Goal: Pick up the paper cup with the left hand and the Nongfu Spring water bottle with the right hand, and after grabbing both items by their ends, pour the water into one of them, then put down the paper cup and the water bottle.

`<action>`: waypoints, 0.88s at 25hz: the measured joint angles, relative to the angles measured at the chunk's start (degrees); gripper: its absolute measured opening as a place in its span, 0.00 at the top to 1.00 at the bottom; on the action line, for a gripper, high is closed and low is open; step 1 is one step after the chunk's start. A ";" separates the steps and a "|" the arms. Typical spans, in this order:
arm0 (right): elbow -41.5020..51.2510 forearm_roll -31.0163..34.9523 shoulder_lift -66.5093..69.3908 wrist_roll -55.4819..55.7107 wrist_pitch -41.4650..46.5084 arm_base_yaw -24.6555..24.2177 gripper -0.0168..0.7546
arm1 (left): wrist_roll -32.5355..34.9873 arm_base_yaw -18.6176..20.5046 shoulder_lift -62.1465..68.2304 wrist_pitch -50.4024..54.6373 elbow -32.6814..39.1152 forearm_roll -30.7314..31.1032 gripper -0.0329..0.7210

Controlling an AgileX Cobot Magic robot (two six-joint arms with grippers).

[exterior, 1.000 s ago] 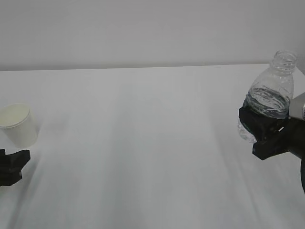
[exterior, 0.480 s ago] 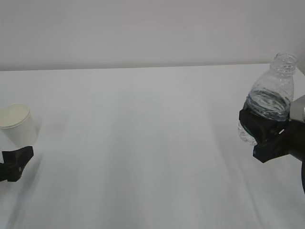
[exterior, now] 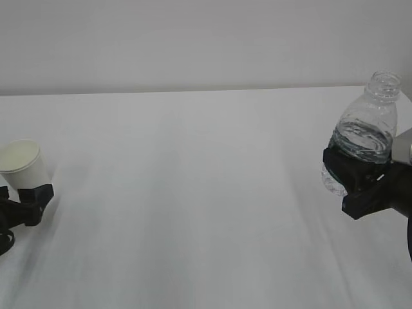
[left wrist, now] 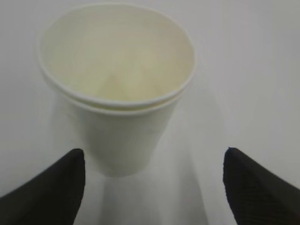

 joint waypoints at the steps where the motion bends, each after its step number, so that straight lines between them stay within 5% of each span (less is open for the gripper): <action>1: 0.00 0.00 0.00 0.00 0.00 0.00 0.47 | 0.00 0.00 0.26 0.00 -0.60 0.01 0.05; 22: 0.00 0.00 0.00 0.09 0.00 0.00 0.47 | 3.86 0.00 0.67 0.00 -4.89 -1.25 0.08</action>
